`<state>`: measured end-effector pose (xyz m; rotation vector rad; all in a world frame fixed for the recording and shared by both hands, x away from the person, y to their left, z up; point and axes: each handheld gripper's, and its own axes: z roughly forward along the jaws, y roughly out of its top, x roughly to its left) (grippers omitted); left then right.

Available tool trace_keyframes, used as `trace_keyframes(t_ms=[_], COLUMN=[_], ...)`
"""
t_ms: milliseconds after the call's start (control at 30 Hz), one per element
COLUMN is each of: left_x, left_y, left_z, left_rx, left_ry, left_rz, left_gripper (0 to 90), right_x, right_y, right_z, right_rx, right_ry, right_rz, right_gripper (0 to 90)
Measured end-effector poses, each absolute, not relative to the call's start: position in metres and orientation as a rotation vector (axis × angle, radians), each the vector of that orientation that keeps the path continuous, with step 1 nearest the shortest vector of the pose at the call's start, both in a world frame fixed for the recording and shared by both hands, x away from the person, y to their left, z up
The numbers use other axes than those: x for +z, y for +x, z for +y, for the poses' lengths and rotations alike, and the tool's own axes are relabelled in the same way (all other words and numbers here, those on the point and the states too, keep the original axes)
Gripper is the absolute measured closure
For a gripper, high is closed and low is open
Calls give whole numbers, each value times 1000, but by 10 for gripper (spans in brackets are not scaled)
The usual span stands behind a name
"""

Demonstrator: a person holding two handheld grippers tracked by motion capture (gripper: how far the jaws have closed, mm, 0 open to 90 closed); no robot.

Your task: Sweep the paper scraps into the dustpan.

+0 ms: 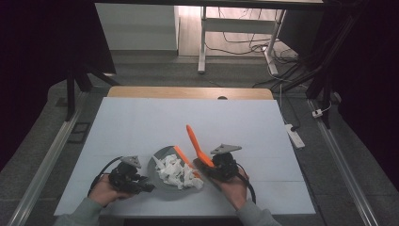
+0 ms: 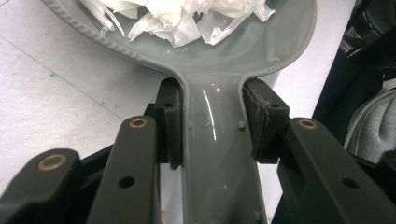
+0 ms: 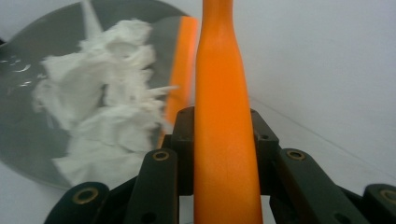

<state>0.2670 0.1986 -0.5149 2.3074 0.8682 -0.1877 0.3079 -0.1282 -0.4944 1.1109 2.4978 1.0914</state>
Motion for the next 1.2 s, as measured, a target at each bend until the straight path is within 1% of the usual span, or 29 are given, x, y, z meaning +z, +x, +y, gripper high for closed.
trace_keyframes(t_ms=[233, 433, 767, 1200], left_x=[-516, -516, -517, -518], left_y=[265, 265, 266, 266], left_z=[196, 197, 198, 199], left_rx=[-189, -194, -197, -185], left_ry=[2302, 2299, 2293, 2279], left_rz=[875, 875, 875, 875], left_gripper=[618, 617, 618, 618], right_x=[-488, -482, -472, -470], right_y=[298, 305, 316, 321], right_z=[-96, -77, -111, -130], right_rx=[1145, 1204, 1235, 1217], right_ry=[1046, 989, 1064, 1080], right_rz=[2509, 2498, 2418, 2393], right_gripper=[699, 699, 699, 699])
